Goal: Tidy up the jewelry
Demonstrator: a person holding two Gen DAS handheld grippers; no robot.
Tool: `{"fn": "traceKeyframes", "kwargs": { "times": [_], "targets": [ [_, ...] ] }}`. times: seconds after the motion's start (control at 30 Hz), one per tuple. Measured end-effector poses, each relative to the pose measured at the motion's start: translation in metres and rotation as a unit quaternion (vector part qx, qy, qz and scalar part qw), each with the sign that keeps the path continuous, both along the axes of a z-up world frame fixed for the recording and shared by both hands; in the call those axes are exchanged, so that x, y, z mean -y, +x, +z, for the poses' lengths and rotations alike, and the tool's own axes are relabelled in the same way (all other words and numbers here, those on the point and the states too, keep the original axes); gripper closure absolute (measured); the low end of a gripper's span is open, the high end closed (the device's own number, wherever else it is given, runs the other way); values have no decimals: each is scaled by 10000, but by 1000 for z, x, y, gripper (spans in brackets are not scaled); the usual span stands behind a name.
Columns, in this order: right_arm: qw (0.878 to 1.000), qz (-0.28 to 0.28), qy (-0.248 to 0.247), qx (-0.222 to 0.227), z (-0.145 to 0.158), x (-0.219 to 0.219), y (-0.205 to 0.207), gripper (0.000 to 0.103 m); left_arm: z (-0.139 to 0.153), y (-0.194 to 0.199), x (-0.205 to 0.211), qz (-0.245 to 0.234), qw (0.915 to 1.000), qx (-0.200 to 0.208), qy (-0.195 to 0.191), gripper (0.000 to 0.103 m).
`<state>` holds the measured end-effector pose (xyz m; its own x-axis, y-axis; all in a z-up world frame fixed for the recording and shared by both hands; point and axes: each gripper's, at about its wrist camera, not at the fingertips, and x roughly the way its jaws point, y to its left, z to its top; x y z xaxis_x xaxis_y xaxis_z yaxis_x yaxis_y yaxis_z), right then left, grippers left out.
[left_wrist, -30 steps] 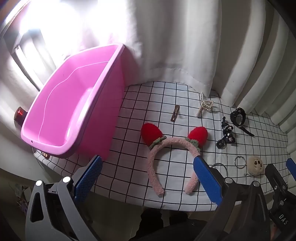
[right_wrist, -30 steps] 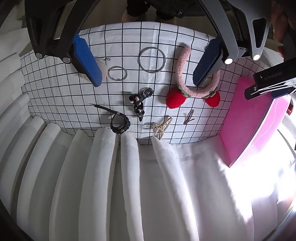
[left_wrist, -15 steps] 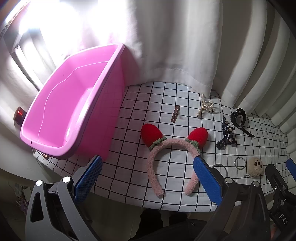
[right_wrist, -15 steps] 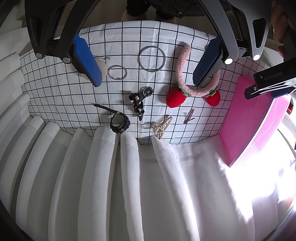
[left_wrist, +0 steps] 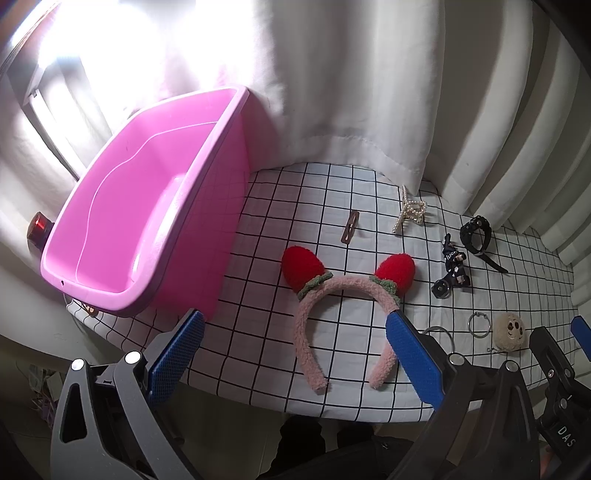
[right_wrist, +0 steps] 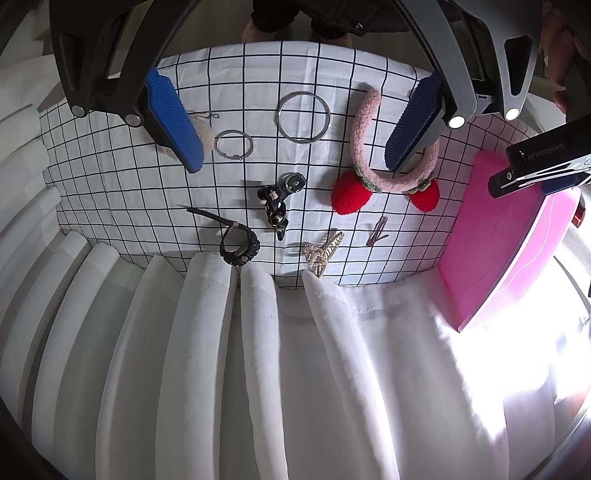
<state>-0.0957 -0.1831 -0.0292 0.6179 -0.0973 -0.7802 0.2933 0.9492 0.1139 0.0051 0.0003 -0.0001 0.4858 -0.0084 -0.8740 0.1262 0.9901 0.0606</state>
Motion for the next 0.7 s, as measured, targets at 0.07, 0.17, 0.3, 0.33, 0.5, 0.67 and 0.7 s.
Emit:
{"fn": "traceKeyframes", "kwargs": {
  "times": [0.07, 0.17, 0.3, 0.33, 0.5, 0.67, 0.7],
  "targets": [
    [10000, -3, 4, 14, 0, -1, 1, 9, 0, 0, 0, 1, 10000, 2, 0, 6],
    [10000, -3, 2, 27, 1, -1, 0, 9, 0, 1, 0, -4, 10000, 4, -4, 6],
    [10000, -9, 6, 26, 1, -1, 0, 9, 1, 1, 0, -5, 10000, 5, -4, 6],
    [10000, -15, 7, 31, 2, -1, -1, 9, 0, 1, 0, -4, 10000, 5, -6, 6],
    [10000, -23, 10, 28, 2, -1, -1, 9, 0, 1, 0, 4, 10000, -2, -13, 6],
    [10000, -27, 13, 28, 2, -2, 0, 9, 0, 1, 0, 1, 10000, -5, -11, 6],
    [10000, -26, 16, 26, 2, -2, 0, 9, 0, 1, 0, 4, 10000, -10, -8, 6]
  ]
}}
